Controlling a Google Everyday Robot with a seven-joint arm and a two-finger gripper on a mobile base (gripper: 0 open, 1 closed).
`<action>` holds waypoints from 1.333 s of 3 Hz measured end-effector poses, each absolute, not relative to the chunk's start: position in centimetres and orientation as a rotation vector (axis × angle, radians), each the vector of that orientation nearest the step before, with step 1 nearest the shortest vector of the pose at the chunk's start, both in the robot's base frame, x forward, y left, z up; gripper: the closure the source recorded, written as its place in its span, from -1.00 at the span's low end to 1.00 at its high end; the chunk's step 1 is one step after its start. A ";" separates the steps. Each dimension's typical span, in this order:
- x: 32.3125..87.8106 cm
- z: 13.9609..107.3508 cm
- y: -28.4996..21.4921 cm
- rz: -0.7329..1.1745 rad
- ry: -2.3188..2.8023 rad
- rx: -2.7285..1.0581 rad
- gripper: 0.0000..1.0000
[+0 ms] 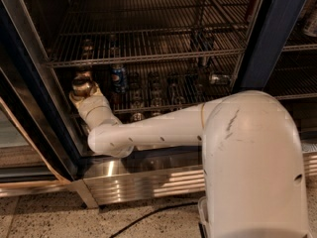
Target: Pick orange can from middle shelf of fridge
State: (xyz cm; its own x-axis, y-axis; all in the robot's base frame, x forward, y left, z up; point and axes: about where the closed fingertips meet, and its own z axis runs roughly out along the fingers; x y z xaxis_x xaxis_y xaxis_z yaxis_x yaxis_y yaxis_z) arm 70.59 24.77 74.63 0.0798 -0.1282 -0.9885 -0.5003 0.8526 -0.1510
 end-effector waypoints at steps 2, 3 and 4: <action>70.0 74.6 23.3 0.274 1.497 -0.490 1.00; 70.0 74.8 23.4 0.274 1.497 -0.490 1.00; 69.1 77.1 23.2 0.349 1.481 -0.486 1.00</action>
Offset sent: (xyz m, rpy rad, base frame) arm -0.0142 -0.0327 -0.0055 0.0175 0.0199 -0.0782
